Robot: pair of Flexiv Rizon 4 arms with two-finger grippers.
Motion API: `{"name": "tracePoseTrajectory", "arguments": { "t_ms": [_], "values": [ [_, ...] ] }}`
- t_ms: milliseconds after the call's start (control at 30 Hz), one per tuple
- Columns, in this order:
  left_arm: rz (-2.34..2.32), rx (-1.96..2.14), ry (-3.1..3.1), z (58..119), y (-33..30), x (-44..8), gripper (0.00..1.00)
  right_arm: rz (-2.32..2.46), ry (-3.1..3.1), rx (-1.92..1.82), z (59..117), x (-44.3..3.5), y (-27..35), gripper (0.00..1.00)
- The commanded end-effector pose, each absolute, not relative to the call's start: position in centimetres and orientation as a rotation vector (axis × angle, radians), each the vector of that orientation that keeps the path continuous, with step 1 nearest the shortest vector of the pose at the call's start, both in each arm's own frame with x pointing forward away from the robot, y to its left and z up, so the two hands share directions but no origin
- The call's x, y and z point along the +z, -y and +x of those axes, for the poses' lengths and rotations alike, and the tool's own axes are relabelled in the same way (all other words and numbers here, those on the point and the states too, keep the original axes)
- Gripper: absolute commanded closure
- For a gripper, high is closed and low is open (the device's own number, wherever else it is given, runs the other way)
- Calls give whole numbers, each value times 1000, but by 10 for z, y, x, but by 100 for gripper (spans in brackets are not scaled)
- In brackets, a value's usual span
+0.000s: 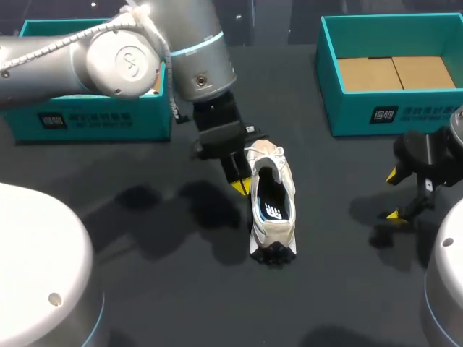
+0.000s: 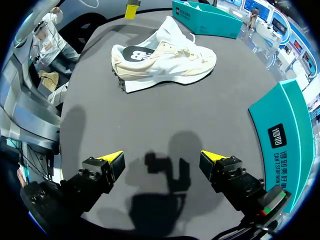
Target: Take the shoe out of the shoebox, open the shoe tongue, remove and reinsert the insole, then place the shoe into the shoebox
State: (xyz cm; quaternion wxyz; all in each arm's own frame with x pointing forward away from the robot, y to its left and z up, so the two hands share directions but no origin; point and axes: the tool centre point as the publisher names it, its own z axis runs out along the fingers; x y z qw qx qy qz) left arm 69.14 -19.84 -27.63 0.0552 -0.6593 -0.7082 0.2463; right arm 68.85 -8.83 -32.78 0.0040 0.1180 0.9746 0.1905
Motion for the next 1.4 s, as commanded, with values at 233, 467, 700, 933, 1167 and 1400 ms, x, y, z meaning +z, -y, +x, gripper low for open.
{"name": "tracePoseTrajectory", "arguments": {
  "t_ms": [233, 467, 700, 933, 1167, 1400],
  "values": [
    [-2057, 500, 2058, 691, 217, -291, 100, 371, -3053, 593, 687, -327, 88, 0],
    [-2093, 395, 2030, 696, 228, -316, 100, 371, -3053, 593, 687, -327, 88, 0],
    [-2112, 342, 1990, 699, 233, -328, 100, 371, -3053, 593, 687, -327, 88, 0],
    [-2137, 304, 1940, 696, 232, -333, 100, 371, -3053, 593, 687, -327, 88, 0],
    [-2146, 283, 1908, 693, 235, -344, 100, 371, -3053, 593, 687, -327, 88, 0],
    [-2141, 274, 1890, 691, 235, -355, 100, 371, -3053, 593, 687, -327, 88, 0]
  ]
}}
